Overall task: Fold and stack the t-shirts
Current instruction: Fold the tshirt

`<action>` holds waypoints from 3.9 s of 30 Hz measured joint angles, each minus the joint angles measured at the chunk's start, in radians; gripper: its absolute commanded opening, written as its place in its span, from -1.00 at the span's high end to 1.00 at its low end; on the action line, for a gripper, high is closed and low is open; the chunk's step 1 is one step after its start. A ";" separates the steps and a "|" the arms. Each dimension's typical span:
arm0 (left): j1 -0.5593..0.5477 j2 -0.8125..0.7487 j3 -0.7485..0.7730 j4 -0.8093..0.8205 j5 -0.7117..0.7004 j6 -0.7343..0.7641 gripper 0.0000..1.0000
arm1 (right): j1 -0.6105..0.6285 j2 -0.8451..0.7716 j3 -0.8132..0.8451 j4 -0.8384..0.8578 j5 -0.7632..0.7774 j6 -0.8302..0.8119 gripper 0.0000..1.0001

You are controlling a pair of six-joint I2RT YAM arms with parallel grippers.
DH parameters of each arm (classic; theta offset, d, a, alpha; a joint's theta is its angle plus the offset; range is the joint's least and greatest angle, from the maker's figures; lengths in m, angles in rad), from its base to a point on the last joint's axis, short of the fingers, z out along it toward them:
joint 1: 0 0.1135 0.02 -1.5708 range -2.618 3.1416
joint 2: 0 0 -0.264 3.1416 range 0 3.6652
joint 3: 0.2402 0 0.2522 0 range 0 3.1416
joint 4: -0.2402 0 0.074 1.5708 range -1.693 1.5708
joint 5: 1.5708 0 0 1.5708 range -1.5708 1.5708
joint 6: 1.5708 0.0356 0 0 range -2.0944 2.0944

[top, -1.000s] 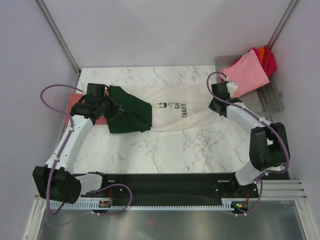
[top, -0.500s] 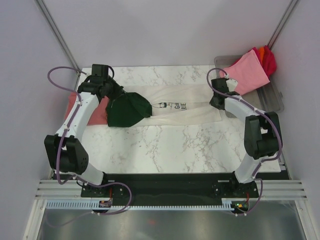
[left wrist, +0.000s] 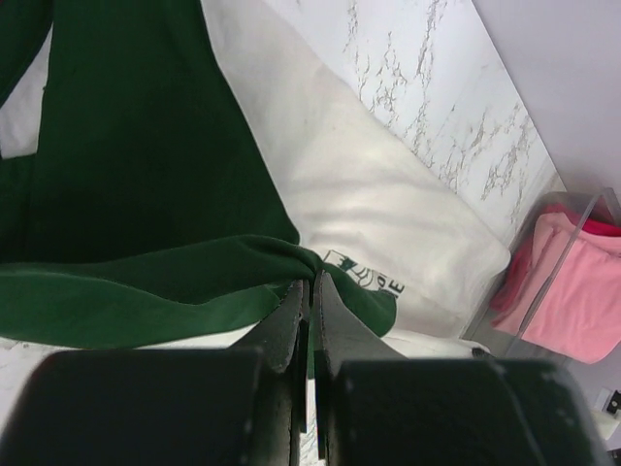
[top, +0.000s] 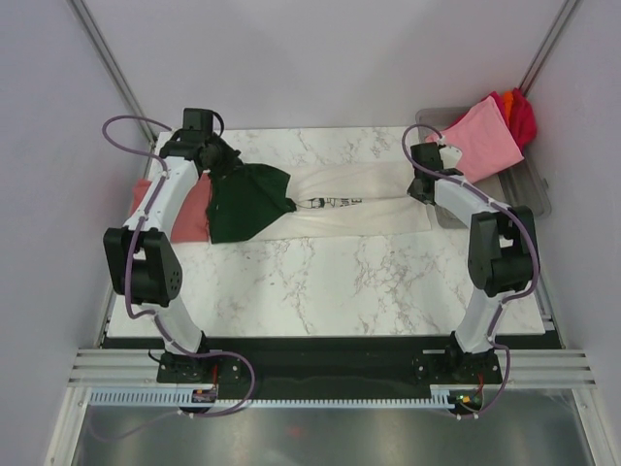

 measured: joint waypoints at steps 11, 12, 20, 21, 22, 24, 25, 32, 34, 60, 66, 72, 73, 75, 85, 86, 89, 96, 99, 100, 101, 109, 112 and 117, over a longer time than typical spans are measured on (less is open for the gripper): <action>0.019 0.189 0.086 0.144 0.055 -0.002 0.96 | -0.011 0.095 0.102 -0.010 0.010 0.011 1.00; 0.021 0.208 0.090 0.162 0.059 -0.003 0.96 | -0.011 0.103 0.109 -0.010 0.010 0.013 1.00; 0.045 0.354 0.149 0.263 0.084 -0.013 0.82 | -0.011 0.150 0.140 -0.009 0.034 0.040 0.59; 0.047 0.368 0.159 0.272 0.085 -0.013 0.69 | -0.011 0.155 0.144 -0.006 0.035 0.042 0.32; 0.049 0.385 0.170 0.285 0.088 -0.013 0.07 | -0.011 0.158 0.147 -0.005 0.034 0.047 -0.26; 0.055 0.421 0.199 0.304 0.105 -0.014 -0.32 | -0.009 0.160 0.151 0.005 0.023 0.044 -0.32; 0.058 0.445 0.220 0.319 0.114 -0.013 -0.59 | -0.006 0.159 0.151 0.012 0.027 0.043 -0.33; 0.067 0.502 0.269 0.351 0.166 0.013 -0.73 | -0.011 0.093 0.050 0.078 -0.018 0.019 -0.32; 0.068 0.501 0.269 0.360 0.176 0.031 -0.72 | -0.014 0.052 0.000 0.100 -0.050 0.010 -0.32; 0.021 -0.243 -0.629 0.403 0.119 0.116 -0.59 | 0.033 -0.288 -0.450 0.296 -0.259 0.013 -0.15; 0.017 -0.433 -0.831 0.457 0.068 0.105 -0.61 | 0.051 -0.357 -0.585 0.366 -0.173 0.102 -0.13; 0.017 -0.501 -0.945 0.568 0.026 0.068 -0.64 | 0.059 -0.368 -0.643 0.431 -0.077 0.221 -0.14; 0.017 -0.500 -0.952 0.571 0.024 0.064 -0.64 | 0.060 -0.363 -0.644 0.444 -0.065 0.239 -0.14; 0.017 -0.493 -0.958 0.584 0.022 0.056 -0.63 | 0.060 -0.344 -0.643 0.468 -0.046 0.264 -0.14; 0.017 -0.475 -0.958 0.632 0.012 0.040 -0.56 | 0.061 -0.196 -0.564 0.492 0.027 0.325 -0.01; 0.017 -0.471 -0.958 0.632 0.010 0.039 -0.54 | 0.061 -0.187 -0.557 0.493 0.039 0.327 0.05; 0.017 -0.464 -0.958 0.624 -0.001 0.037 -0.54 | 0.062 -0.157 -0.531 0.492 0.069 0.323 0.51; 0.017 -0.467 -0.962 0.620 -0.003 0.037 -0.50 | 0.064 -0.125 -0.504 0.475 0.102 0.310 1.00; 0.016 -0.470 -0.977 0.621 -0.002 0.037 -0.49 | 0.065 -0.134 -0.505 0.459 0.110 0.303 1.00; 0.014 -0.470 -0.983 0.621 -0.001 0.037 -0.49 | 0.066 -0.142 -0.509 0.451 0.113 0.298 1.00; 0.012 -0.470 -0.992 0.621 -0.001 0.037 -0.47 | 0.066 -0.156 -0.517 0.447 0.115 0.294 1.00; -0.011 -0.470 -1.050 0.618 0.002 0.038 -0.23 | 0.072 -0.324 -0.628 0.383 0.133 0.266 1.00; -0.024 -0.466 -1.057 0.617 0.000 0.037 -0.23 | 0.072 -0.389 -0.686 0.360 0.128 0.262 1.00; -0.044 -0.422 -1.056 0.636 -0.005 0.037 -0.23 | 0.078 -0.513 -0.790 0.329 0.115 0.264 1.00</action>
